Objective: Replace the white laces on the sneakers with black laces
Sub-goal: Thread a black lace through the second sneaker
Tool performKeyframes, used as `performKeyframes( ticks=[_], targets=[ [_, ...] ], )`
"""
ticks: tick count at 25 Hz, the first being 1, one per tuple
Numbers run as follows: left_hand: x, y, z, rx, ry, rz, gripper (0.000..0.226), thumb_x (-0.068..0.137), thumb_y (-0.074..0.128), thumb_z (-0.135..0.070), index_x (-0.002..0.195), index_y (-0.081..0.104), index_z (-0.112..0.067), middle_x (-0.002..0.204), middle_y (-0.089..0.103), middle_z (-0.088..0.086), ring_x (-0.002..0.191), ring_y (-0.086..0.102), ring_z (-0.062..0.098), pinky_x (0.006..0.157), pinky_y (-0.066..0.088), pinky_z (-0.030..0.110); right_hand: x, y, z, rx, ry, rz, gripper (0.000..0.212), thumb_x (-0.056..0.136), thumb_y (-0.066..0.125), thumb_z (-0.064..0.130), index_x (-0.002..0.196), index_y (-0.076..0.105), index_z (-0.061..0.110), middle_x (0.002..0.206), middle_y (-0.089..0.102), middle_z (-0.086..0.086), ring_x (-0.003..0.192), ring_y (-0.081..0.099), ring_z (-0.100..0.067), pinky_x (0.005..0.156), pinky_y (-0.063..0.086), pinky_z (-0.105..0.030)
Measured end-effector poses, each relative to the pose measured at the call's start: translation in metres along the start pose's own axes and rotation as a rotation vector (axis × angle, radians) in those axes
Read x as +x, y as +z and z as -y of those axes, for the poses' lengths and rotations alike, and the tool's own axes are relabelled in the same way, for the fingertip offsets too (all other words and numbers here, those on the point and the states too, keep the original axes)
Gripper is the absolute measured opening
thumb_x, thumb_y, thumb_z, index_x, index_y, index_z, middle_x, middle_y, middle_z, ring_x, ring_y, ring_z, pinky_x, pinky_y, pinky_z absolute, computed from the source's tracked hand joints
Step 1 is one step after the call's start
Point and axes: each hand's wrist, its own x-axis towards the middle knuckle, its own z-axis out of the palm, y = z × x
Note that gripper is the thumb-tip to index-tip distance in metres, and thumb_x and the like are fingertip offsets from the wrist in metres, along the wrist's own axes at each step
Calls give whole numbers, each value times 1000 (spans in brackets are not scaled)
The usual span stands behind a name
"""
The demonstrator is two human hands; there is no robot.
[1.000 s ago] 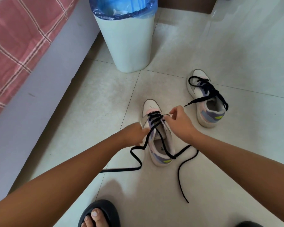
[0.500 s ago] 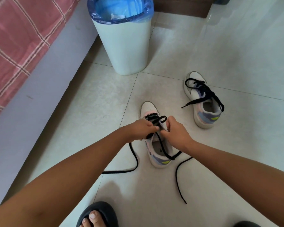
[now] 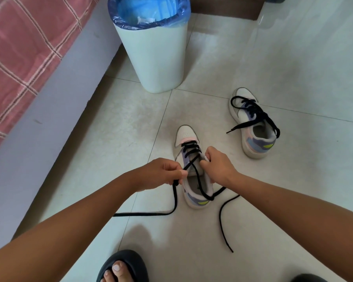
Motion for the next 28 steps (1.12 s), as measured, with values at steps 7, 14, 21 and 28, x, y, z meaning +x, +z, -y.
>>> performKeyframes(
  ticks=[7, 14, 21, 28],
  targets=[
    [1, -5, 2, 32, -29, -168, 25, 93, 55, -27, 72, 65, -21, 84, 65, -5, 77, 55, 5, 75, 41, 20, -5, -3, 9, -47, -59, 31, 16, 90, 52, 19, 87, 37, 16, 72, 45, 0, 59, 45, -16, 54, 42, -31],
    [-11, -24, -26, 13, 87, -251, 31, 96, 51, -28, 73, 68, -16, 72, 68, -2, 72, 59, 3, 81, 42, 18, -2, -33, 45, -187, -390, 250, 33, 86, 58, 19, 119, 61, 20, 119, 55, 1, 112, 46, -14, 99, 36, -29],
    [-11, -53, -25, -95, 42, -292, 35, 94, 53, -31, 67, 59, -10, 45, 39, -6, 47, 48, 12, 82, 52, 33, 19, -63, 65, 256, -224, 329, 34, 93, 55, 36, 70, 63, 11, 73, 63, 0, 78, 55, -15, 91, 46, -31],
    [-30, -106, 56, -250, -232, -424, 28, 93, 56, -29, 83, 61, -3, 57, 26, -1, 48, 29, 14, 76, 50, 37, 37, -97, -6, 381, 196, 182, 28, 98, 46, 24, 76, 56, 11, 81, 58, -5, 77, 55, -11, 82, 42, -26]
  ],
)
